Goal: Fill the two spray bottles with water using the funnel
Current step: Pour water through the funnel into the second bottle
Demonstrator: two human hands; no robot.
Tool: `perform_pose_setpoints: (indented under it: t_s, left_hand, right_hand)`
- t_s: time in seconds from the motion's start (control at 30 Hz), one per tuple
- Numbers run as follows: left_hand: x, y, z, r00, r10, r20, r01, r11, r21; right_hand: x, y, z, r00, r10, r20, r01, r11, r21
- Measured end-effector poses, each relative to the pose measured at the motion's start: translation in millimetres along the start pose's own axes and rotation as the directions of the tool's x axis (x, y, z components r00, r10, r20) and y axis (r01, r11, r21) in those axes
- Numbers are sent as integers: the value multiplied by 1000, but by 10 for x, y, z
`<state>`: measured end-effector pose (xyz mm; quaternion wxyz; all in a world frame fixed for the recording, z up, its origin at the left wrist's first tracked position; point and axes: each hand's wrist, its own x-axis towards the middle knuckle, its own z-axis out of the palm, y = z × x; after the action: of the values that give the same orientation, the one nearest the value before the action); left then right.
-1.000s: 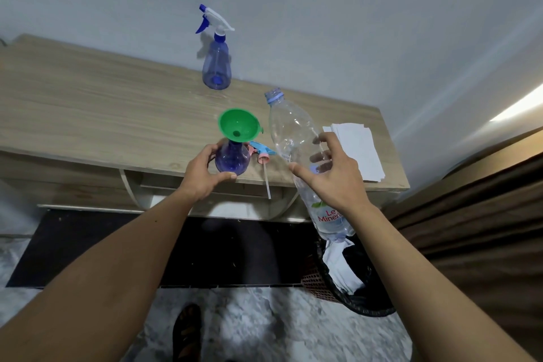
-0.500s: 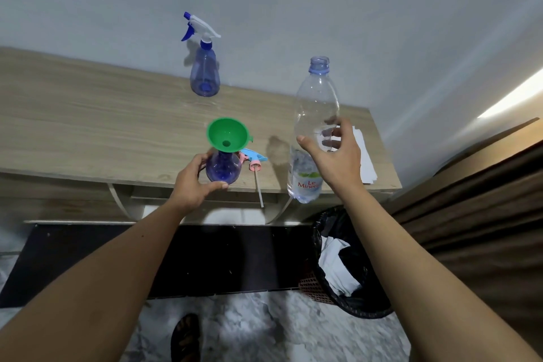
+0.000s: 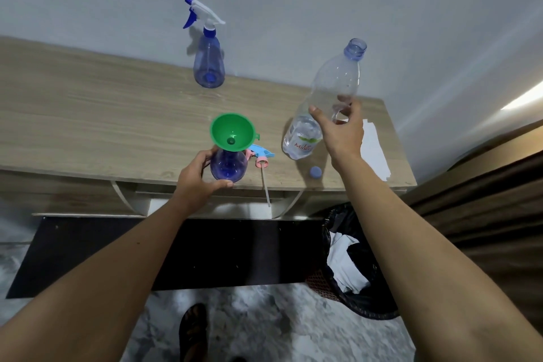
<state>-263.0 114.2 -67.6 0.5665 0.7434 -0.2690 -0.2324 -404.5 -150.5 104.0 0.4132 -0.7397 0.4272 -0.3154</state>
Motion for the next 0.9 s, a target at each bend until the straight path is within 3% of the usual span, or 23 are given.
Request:
perform_pose_setpoints:
  t_s: [0.57, 0.8, 0.9]
  left_hand:
    - [21, -27, 4, 999, -23, -31, 25, 998, 50]
    - [2, -3, 4, 1000, 5, -22, -4, 1000, 28]
    - [-11, 15, -2, 1000, 0, -15, 0, 1000, 5]
  right_hand:
    - [75, 81, -8, 998, 1, 70, 2, 999, -38]
    - [-231, 103, 16, 993, 43, -110, -37, 998, 52]
    - [-473, 143, 118, 996, -36, -86, 42, 997, 64]
